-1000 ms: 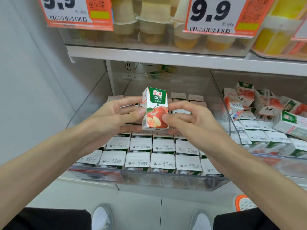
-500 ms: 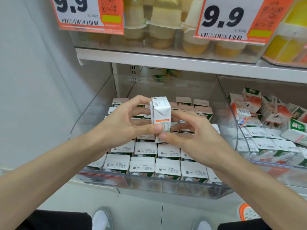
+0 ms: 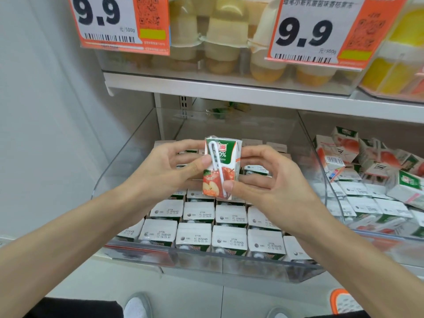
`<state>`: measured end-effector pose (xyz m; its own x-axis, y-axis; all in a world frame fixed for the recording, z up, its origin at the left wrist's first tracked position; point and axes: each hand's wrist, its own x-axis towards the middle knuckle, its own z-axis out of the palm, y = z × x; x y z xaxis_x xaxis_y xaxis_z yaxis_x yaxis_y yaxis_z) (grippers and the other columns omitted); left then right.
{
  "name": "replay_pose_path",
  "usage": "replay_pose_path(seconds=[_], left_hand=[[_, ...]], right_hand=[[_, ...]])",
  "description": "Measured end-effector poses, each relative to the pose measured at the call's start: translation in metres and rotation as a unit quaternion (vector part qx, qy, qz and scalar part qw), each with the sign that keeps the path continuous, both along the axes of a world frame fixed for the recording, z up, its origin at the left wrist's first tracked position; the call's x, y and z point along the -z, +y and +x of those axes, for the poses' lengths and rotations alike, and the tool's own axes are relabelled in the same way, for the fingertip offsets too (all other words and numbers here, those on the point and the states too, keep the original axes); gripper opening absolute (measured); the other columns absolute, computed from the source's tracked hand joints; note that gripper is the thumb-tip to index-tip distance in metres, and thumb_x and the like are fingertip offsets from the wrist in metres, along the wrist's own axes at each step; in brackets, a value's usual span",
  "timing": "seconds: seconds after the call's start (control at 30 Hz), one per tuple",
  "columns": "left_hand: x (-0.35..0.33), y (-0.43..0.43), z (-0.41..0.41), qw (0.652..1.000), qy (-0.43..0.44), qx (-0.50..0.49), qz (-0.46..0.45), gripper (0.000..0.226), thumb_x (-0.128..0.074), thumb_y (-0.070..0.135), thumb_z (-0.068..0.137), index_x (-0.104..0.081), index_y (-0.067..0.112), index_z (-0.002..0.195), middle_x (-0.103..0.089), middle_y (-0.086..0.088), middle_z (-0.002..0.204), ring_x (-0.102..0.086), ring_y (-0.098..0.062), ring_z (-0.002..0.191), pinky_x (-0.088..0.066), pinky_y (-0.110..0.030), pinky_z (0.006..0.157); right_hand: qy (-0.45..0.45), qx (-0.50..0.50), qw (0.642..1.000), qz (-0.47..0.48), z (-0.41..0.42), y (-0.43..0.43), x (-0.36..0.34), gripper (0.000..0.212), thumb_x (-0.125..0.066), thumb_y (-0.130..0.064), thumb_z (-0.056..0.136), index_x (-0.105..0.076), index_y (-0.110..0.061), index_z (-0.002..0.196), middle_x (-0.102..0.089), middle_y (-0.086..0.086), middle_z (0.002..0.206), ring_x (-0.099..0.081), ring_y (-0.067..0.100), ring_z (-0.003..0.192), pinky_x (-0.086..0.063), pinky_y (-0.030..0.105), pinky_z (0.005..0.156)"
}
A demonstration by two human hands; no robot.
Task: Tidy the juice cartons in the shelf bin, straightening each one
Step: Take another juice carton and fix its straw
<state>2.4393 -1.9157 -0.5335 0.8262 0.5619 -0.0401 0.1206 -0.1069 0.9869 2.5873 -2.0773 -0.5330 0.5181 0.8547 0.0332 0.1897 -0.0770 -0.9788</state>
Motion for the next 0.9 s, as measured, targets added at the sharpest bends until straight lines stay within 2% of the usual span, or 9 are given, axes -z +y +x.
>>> replay_pose_path(seconds=[0.07,0.17,0.37,0.5,0.57,0.67,0.73,0.83,0.9], left_hand=[[0.0008,-0.0006,-0.0001,1.000,-0.005,0.008,-0.012,0.034,-0.060,0.021,0.104,-0.066,0.018,0.138,-0.080,-0.004,0.119,-0.078,-0.026,0.109,-0.064,-0.037,0.092],[0.0009,-0.0011,-0.0001,0.998,-0.013,0.031,-0.052,0.032,-0.051,0.019,0.109,-0.067,0.019,0.137,-0.079,-0.007,0.121,-0.077,-0.029,0.110,-0.063,-0.039,0.093],[0.0005,-0.0013,0.0017,0.992,-0.024,0.047,-0.110,0.033,-0.045,0.016,0.110,-0.069,0.018,0.133,-0.079,-0.008,0.121,-0.078,-0.023,0.104,-0.064,-0.034,0.088],[0.0007,0.0010,0.0000,0.994,-0.025,0.047,-0.094,0.033,-0.051,0.021,0.108,-0.068,0.019,0.136,-0.078,-0.007,0.124,-0.076,-0.027,0.112,-0.062,-0.037,0.096],[0.0010,0.0023,-0.0006,0.996,-0.023,0.021,-0.080,0.034,-0.059,0.024,0.105,-0.067,0.019,0.137,-0.078,-0.007,0.123,-0.076,-0.028,0.113,-0.062,-0.039,0.097],[0.0002,0.0015,-0.0005,0.996,-0.027,-0.016,-0.078,0.036,-0.068,0.023,0.099,-0.068,0.019,0.135,-0.080,-0.006,0.117,-0.078,-0.026,0.108,-0.064,-0.036,0.091],[-0.0009,0.0005,-0.0007,0.996,-0.032,-0.019,-0.080,0.037,-0.070,0.022,0.096,-0.069,0.018,0.133,-0.081,-0.006,0.116,-0.079,-0.026,0.106,-0.065,-0.034,0.087],[-0.0019,0.0011,-0.0019,0.996,-0.036,-0.010,-0.082,0.039,-0.070,0.022,0.096,-0.067,0.019,0.135,-0.080,-0.006,0.118,-0.078,-0.027,0.108,-0.064,-0.036,0.089],[-0.0022,0.0016,-0.0030,0.996,-0.037,0.007,-0.081,0.040,-0.069,0.023,0.096,-0.066,0.020,0.136,-0.079,-0.006,0.120,-0.077,-0.027,0.110,-0.063,-0.037,0.092]], right_hand=[[-0.016,0.002,1.000,0.008,0.0001,-0.0009,-0.0019,0.047,-0.089,-0.018,0.082,-0.067,-0.030,0.122,-0.074,-0.008,0.113,-0.077,0.006,0.097,-0.061,0.020,0.083],[-0.036,-0.014,0.999,0.025,-0.0001,-0.0024,-0.0058,0.035,-0.081,-0.026,0.090,-0.071,-0.034,0.122,-0.077,-0.007,0.109,-0.075,0.007,0.100,-0.061,0.027,0.089],[-0.037,-0.035,0.998,0.037,-0.0010,-0.0030,-0.0080,0.036,-0.081,-0.029,0.090,-0.071,-0.039,0.123,-0.079,-0.007,0.103,-0.075,0.011,0.093,-0.059,0.021,0.083],[-0.038,-0.020,0.999,0.026,0.0026,-0.0033,-0.0055,0.033,-0.078,-0.021,0.094,-0.072,-0.038,0.122,-0.080,-0.008,0.103,-0.077,0.010,0.095,-0.061,0.023,0.086],[-0.028,-0.010,1.000,0.011,0.0045,-0.0026,-0.0040,0.034,-0.075,-0.016,0.097,-0.072,-0.038,0.123,-0.080,-0.010,0.104,-0.076,0.006,0.096,-0.060,0.018,0.083],[-0.009,-0.011,1.000,-0.007,0.0059,-0.0020,-0.0022,0.036,-0.074,-0.019,0.098,-0.070,-0.039,0.128,-0.079,-0.013,0.109,-0.074,0.002,0.099,-0.056,0.009,0.076],[-0.010,-0.008,1.000,-0.007,0.0052,-0.0013,-0.0026,0.035,-0.076,-0.026,0.096,-0.070,-0.040,0.127,-0.079,-0.014,0.109,-0.074,0.001,0.100,-0.055,0.007,0.076],[-0.025,0.000,1.000,-0.013,0.0049,-0.0011,-0.0017,0.039,-0.075,-0.030,0.096,-0.068,-0.040,0.133,-0.079,-0.015,0.111,-0.073,-0.001,0.101,-0.055,0.008,0.078],[-0.016,0.004,1.000,-0.016,0.0051,-0.0012,-0.0017,0.039,-0.072,-0.027,0.099,-0.066,-0.041,0.135,-0.079,-0.017,0.112,-0.073,-0.004,0.102,-0.053,0.005,0.073]])
